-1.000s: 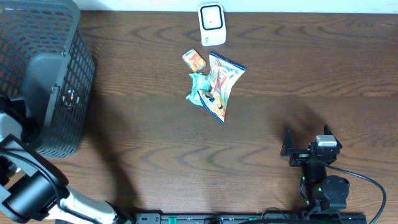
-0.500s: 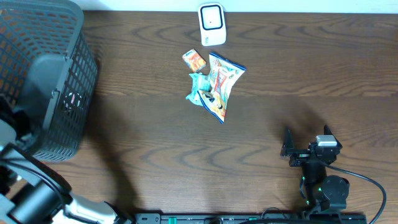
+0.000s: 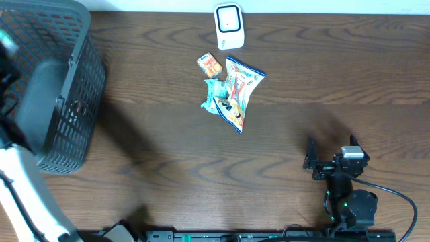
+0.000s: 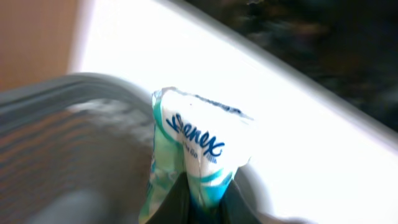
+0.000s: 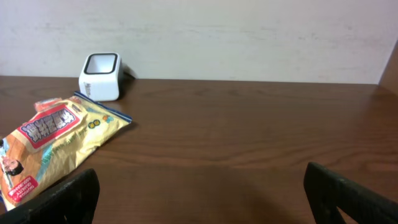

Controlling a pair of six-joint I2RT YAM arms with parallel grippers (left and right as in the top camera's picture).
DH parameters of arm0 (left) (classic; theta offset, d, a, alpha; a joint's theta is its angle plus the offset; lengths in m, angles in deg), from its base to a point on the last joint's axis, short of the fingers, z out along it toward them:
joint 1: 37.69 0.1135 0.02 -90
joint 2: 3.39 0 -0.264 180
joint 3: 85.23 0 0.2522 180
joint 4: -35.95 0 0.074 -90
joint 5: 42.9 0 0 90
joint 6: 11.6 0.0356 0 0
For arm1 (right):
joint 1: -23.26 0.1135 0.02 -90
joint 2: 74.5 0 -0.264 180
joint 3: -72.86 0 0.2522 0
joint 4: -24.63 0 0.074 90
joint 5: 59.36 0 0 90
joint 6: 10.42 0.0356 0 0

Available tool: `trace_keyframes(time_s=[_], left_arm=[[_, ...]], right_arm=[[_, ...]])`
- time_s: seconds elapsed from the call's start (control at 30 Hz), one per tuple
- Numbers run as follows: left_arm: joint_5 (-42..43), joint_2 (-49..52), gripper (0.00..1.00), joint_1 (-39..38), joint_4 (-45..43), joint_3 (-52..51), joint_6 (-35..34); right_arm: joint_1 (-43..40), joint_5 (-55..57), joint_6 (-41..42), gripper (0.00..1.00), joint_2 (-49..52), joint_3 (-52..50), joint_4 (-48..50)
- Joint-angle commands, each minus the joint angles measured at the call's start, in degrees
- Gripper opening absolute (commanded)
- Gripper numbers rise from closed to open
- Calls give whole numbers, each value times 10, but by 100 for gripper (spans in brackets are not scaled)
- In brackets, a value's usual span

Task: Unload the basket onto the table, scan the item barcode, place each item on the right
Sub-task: 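Carry the Kleenex pack to the pile and release it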

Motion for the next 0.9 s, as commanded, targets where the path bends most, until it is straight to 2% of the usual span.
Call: trace_keyframes(time_s=[0.0, 0.13, 0.27, 0.37, 0.53, 0.6, 0.77, 0.87], left_arm=[[86, -28, 7, -87, -37, 8, -77], [85, -28, 8, -189, -5, 7, -34], [76, -3, 7, -287, 70, 7, 68], [5, 30, 7, -355, 120, 7, 116], [-108, 105, 8, -443, 153, 7, 124], [-119, 134, 24, -465, 153, 7, 125], [-119, 196, 24, -503, 153, 7, 125], [-119, 218, 40, -517, 154, 7, 125]], right_arm=[[-4, 1, -8, 99, -2, -1, -2], [-4, 1, -8, 99, -2, -1, -2], [-4, 1, -8, 99, -2, -1, -2], [-4, 1, -8, 99, -2, -1, -2], [-4, 1, -8, 99, -2, -1, -2], [-4, 1, -8, 99, -2, -1, -2], [-4, 1, -8, 99, -2, -1, -2], [-4, 1, -8, 99, -2, -1, -2]])
